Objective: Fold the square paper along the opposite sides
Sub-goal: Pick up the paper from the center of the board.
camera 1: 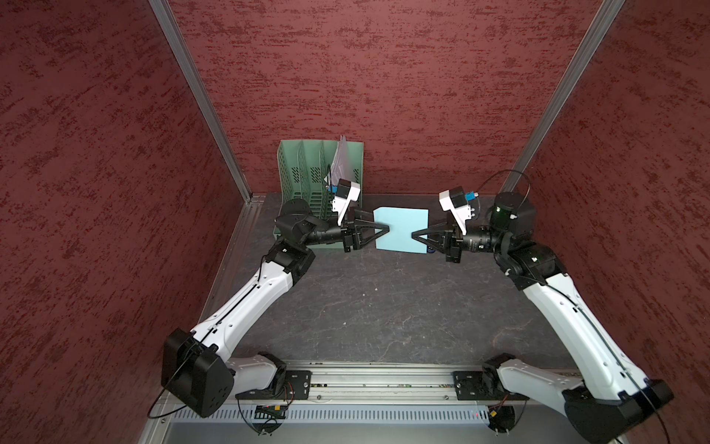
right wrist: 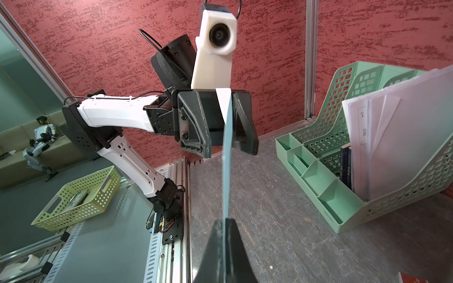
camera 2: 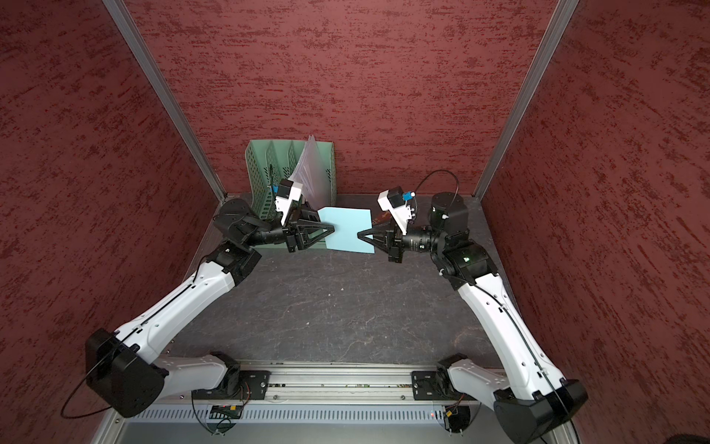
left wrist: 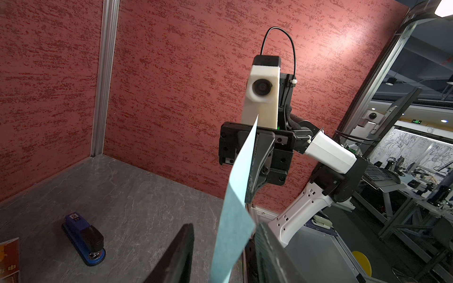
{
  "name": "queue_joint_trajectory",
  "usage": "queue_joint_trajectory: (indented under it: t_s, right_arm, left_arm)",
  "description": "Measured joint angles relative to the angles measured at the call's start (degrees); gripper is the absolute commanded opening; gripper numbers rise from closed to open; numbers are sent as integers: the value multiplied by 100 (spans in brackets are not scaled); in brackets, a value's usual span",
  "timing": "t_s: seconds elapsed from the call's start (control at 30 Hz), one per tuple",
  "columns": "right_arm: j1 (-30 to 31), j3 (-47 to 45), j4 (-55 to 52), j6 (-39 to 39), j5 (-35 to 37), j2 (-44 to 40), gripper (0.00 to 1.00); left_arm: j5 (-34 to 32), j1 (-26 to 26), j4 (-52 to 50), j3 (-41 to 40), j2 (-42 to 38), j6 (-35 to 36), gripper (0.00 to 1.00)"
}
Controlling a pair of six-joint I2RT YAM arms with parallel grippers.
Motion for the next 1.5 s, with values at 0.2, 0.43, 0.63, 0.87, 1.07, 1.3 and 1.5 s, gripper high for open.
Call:
queue_joint_trajectory:
  t_s: [0.2, 0.43, 0.63, 0.87, 1.07, 1.3, 1.5]
  right_arm:
    - [0, 0, -13, -15, 22, 0, 0]
    - [0, 0, -39, -59, 24, 0, 0]
    - [0, 0, -42, -66, 26, 0, 0]
    - [0, 0, -42, -72, 68, 0, 0]
    - [0, 0, -44, -87, 85, 0, 0]
    - [0, 0, -44, -90, 90, 0, 0]
    - [0, 0, -44, -90, 90, 0, 0]
  left_arm:
    - [-2, 7, -63, 0, 0, 57, 33]
    - [-2, 39, -61, -2, -90, 59, 27]
    - [2, 46, -50, -17, -210, 57, 25]
    - [2, 61, -39, -76, -208, 39, 20]
    - [2, 68, -17, -81, -208, 37, 15]
    - [2, 68, -9, -81, -208, 37, 13]
    - [0, 72, 15, -94, -208, 35, 8]
